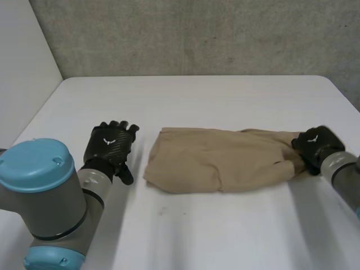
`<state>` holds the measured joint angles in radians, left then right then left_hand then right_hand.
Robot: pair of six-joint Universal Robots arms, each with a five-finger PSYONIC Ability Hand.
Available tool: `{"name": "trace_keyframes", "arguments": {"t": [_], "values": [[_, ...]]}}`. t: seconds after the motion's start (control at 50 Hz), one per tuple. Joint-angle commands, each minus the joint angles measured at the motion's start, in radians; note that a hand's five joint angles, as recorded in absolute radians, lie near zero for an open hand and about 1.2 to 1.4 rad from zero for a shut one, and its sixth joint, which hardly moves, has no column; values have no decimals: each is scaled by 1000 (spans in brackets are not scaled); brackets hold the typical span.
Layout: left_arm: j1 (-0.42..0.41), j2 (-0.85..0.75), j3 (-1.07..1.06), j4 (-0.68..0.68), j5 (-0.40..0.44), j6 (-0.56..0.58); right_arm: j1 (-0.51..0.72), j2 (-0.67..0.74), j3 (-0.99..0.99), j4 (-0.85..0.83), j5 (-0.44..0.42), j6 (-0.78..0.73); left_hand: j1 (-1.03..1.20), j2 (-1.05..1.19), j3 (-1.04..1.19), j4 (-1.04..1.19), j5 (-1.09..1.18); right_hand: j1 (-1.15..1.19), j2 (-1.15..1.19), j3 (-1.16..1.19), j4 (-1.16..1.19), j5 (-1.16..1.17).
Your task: Fold the shorts.
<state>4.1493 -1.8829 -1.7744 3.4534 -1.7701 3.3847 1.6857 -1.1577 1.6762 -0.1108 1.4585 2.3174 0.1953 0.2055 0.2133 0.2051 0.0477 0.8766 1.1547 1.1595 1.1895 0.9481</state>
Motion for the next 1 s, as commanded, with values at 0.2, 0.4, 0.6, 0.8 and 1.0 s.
{"name": "trace_keyframes", "arguments": {"t": [0.2, 0.4, 0.6, 0.8, 1.0], "values": [[19, 31, 9, 1, -3, -2, 402, 133, -352, 14, -53, -319, -21, -31, -39, -31, -48, 520, 242, 237, 207, 274], [37, 51, 49, 1, -6, -4, 582, 293, -406, 22, -374, -326, -21, -31, -39, -31, -48, -135, -413, -418, -448, -381], [52, 50, 159, 3, 0, 2, 488, 109, -375, 10, -339, 204, -21, -31, -39, -31, -48, -702, -980, -985, -1015, -948], [-35, -79, 360, -7, 37, -4, 309, -82, -325, 43, -242, 780, -21, -31, -39, -31, -48, -702, -980, -985, -1015, -948], [-124, -356, 603, -163, 115, -24, 295, 119, -424, 175, -165, 593, -21, -31, -39, -31, -48, -702, -980, -985, -1015, -948]]}}
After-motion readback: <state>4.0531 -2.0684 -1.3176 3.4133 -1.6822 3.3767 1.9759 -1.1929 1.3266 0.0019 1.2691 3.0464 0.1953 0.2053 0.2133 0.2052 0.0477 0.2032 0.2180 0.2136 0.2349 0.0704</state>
